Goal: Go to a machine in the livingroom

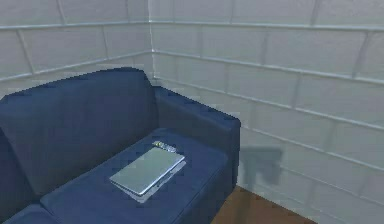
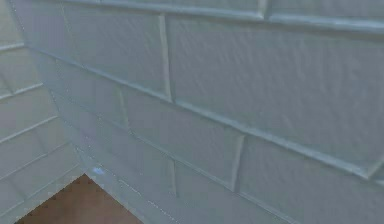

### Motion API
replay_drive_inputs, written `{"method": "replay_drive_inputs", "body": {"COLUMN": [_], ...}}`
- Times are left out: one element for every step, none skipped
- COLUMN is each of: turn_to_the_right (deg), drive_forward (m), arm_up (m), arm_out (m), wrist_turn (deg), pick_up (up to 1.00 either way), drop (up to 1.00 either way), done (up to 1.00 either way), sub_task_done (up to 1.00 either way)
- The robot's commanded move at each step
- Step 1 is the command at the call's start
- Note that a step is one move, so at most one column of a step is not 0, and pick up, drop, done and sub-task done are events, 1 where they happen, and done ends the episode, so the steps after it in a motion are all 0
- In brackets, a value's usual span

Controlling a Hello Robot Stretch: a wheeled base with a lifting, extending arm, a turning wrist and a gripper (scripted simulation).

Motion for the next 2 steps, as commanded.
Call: {"method": "replay_drive_inputs", "body": {"turn_to_the_right": [-12.0,0.0], "drive_forward": [0.00,0.00], "arm_up": [0.00,0.00], "arm_out": [0.00,0.00], "wrist_turn": [0.0,0.0], "pick_up": [0.00,0.00], "drop": [0.00,0.00], "done": [0.00,1.00], "sub_task_done": [0.00,0.00]}}
